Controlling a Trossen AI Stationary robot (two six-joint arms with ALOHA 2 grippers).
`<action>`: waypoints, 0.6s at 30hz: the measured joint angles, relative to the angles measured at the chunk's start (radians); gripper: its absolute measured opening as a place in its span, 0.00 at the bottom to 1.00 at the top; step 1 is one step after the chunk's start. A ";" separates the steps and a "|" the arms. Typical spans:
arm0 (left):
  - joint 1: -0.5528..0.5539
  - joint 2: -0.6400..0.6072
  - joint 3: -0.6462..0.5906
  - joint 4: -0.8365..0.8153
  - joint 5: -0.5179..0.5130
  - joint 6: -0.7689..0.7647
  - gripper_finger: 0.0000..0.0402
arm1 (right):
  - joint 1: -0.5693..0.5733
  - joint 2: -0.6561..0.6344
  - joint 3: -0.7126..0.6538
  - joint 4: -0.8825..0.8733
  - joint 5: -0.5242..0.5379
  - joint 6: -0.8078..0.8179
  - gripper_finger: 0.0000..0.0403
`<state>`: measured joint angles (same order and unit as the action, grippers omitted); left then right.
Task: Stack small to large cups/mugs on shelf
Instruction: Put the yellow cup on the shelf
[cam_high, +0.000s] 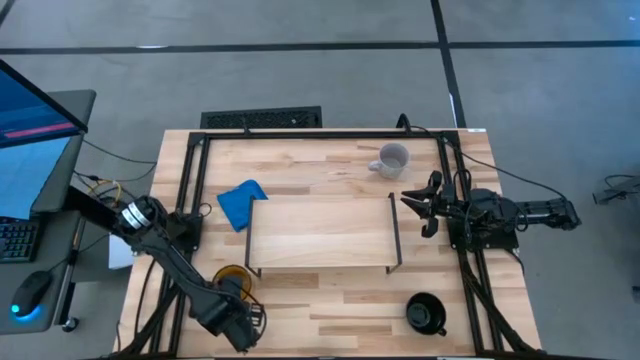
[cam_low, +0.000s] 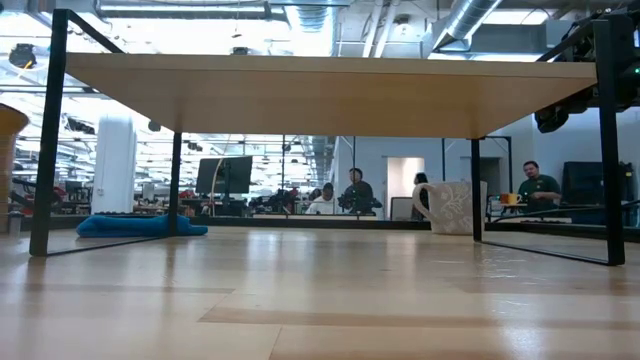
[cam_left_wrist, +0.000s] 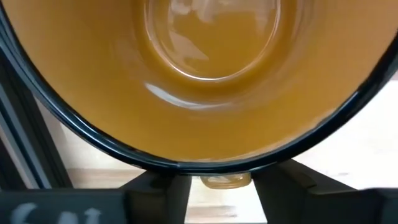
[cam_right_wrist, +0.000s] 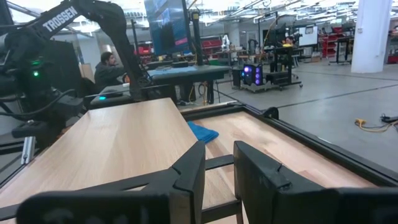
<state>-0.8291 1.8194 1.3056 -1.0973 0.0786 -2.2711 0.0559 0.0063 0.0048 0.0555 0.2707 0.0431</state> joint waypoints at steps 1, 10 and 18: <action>0.000 0.000 0.000 -0.003 -0.001 0.000 0.33 | 0.000 0.000 0.000 0.000 0.000 0.000 0.26; -0.001 -0.001 0.000 -0.022 -0.007 0.011 0.20 | 0.000 0.000 0.000 0.000 0.000 0.000 0.26; -0.001 -0.001 0.002 -0.043 0.004 0.010 0.20 | 0.000 0.000 0.000 0.000 0.000 0.000 0.26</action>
<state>-0.8299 1.8187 1.3080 -1.1407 0.0826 -2.2616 0.0563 0.0063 0.0046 0.0555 0.2710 0.0429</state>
